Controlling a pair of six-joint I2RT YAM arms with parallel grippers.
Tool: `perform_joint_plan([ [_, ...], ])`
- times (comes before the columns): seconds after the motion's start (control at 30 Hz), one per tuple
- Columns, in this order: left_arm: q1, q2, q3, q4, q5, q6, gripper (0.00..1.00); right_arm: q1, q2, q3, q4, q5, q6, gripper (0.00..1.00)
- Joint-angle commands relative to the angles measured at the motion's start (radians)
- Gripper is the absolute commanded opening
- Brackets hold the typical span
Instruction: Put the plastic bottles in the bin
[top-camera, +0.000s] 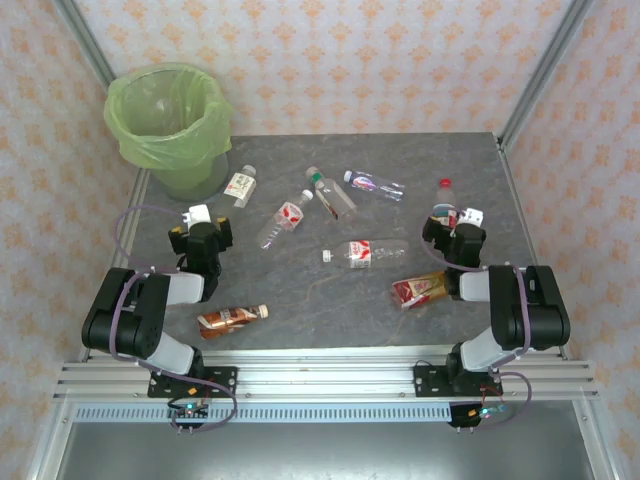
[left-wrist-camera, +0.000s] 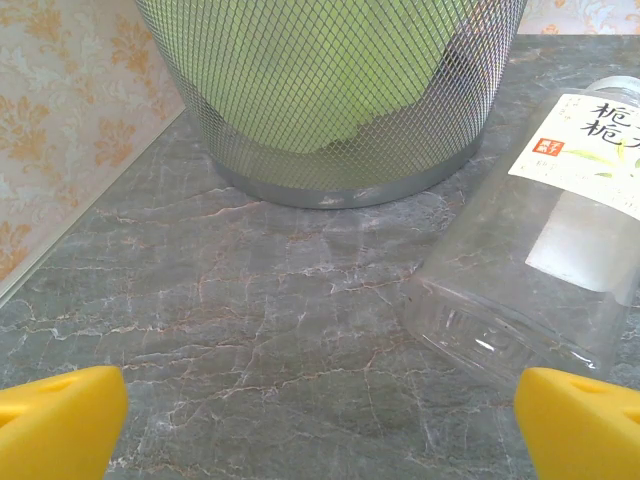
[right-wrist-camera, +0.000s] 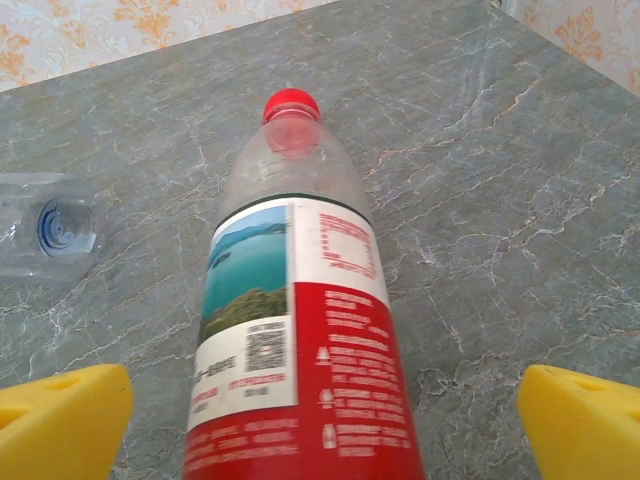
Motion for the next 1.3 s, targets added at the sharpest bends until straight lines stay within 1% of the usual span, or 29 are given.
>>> perform_joint_plan([
  [0.0,-0.006,-0.012,0.006,0.027,-0.033,-0.013,1.0,0.002,-0.003,0.019,0.004,0.004,-0.014,0.99],
  [0.3,-0.007,-0.012,0.006,0.027,-0.033,-0.013,1.0,0.002,-0.004,0.018,0.005,0.0,-0.015,0.99],
  [0.57,-0.006,-0.012,0.006,0.027,-0.033,-0.013,1.0,0.002,-0.002,0.029,-0.011,-0.04,-0.035,0.99],
  [1.2,-0.006,-0.012,0.005,0.028,-0.032,-0.012,1.0,0.002,-0.004,0.028,-0.01,-0.051,-0.038,0.99],
  [1.27,-0.006,-0.022,0.012,0.011,-0.011,0.0,1.0,0.002,-0.019,0.031,-0.025,-0.064,-0.044,0.99],
])
